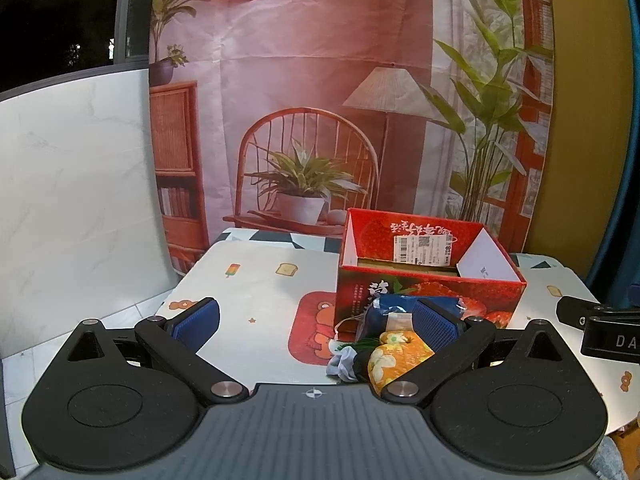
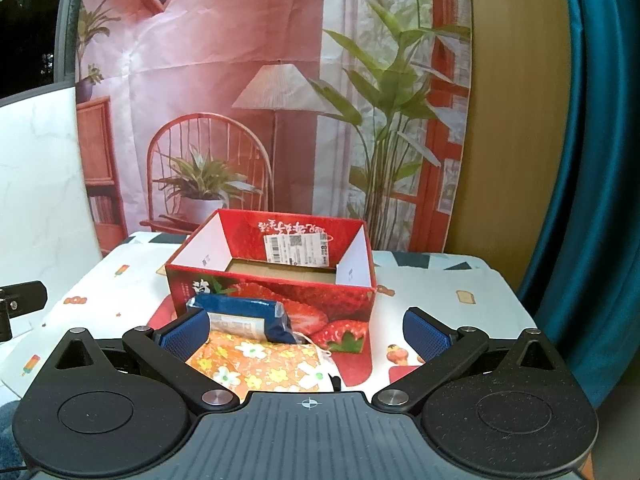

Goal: Organize soft objects

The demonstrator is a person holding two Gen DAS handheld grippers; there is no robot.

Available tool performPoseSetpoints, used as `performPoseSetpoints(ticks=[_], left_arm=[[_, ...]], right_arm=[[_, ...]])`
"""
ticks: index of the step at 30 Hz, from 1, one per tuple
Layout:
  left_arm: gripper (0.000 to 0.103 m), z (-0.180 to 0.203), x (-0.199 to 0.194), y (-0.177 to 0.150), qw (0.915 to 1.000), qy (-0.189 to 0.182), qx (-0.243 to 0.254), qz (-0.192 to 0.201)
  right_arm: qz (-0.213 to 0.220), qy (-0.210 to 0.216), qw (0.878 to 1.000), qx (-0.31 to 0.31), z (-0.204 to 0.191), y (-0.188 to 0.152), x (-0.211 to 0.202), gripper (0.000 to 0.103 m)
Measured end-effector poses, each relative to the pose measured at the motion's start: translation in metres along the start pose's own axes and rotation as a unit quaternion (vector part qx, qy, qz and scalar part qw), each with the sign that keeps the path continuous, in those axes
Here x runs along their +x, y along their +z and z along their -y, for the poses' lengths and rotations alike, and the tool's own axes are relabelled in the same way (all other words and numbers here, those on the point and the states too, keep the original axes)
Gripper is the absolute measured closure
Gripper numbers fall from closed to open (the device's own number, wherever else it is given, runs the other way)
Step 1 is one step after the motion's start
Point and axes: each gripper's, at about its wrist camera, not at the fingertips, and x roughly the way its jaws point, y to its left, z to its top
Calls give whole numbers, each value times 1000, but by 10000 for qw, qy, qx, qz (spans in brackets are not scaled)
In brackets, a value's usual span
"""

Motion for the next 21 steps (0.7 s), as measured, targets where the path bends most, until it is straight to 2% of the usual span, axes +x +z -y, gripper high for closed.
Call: performPoseSetpoints(ticks=[21], left_arm=[[0,0,-2,-5,10000,-51,63,3]], right_arm=[[-17,-66,9999,103,2,-1,-1,0]])
